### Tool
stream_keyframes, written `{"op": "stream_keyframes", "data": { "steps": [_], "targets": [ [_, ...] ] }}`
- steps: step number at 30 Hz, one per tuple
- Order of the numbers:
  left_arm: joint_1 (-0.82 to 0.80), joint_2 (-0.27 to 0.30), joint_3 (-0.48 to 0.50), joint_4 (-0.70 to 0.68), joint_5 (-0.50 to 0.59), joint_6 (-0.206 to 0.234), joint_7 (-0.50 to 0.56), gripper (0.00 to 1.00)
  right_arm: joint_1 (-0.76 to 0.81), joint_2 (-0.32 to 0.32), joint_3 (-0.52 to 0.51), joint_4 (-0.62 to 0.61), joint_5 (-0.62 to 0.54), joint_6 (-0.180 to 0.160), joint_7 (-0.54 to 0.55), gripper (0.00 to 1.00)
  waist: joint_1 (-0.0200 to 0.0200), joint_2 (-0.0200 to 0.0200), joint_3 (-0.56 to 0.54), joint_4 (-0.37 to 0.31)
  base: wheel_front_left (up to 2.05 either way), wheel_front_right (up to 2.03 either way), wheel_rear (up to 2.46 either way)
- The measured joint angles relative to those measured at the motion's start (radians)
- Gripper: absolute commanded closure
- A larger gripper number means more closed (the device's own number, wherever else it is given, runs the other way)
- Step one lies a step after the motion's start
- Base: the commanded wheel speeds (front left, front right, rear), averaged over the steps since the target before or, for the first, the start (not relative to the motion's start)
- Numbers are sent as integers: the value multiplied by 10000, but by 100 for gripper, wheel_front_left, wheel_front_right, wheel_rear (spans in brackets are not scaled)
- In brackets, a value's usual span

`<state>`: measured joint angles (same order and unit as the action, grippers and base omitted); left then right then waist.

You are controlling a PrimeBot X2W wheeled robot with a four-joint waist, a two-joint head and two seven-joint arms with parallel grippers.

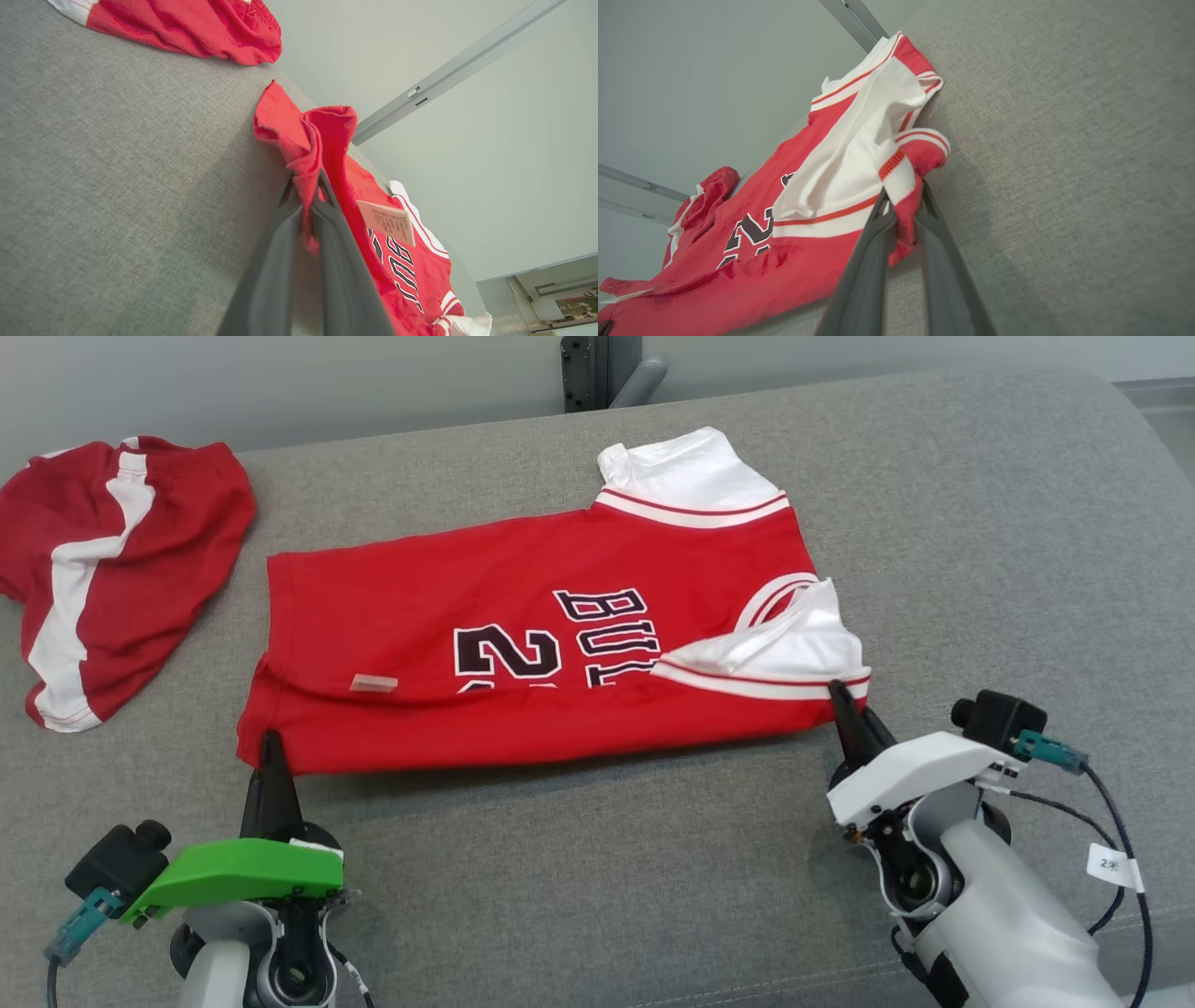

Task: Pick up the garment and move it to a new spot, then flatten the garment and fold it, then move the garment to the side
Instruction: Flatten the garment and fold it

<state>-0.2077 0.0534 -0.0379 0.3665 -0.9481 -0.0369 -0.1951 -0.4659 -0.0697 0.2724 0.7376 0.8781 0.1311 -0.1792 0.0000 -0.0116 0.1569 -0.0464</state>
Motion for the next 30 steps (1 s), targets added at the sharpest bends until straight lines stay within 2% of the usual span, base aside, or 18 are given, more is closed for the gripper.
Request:
{"op": "stream_keyframes", "data": {
  "steps": [4, 11, 18, 30],
  "targets": [
    [208, 23, -17, -623, -2, -29, 13, 100, 154, -433, -351, -1035, 196, 0, -21, 100, 0, 0, -83, -34, 0, 0, 0],
    [1190, 25, -272, -1762, 27, 226, 353, 100, 1214, -1047, -1112, -2623, -35, 4, 1043, 100, 0, 0, -119, -85, 0, 0, 0],
    [2463, 4, -437, -1914, -61, 717, 422, 100, 2580, -667, -1925, -3438, -809, 6, 1894, 100, 0, 0, 12, -57, 0, 0, 0],
    [2817, -40, -779, -485, -330, 855, 77, 100, 3870, 123, -2876, -3616, -2002, 6, 2585, 100, 0, 0, 9, 114, 0, 0, 0]
  ]
}}
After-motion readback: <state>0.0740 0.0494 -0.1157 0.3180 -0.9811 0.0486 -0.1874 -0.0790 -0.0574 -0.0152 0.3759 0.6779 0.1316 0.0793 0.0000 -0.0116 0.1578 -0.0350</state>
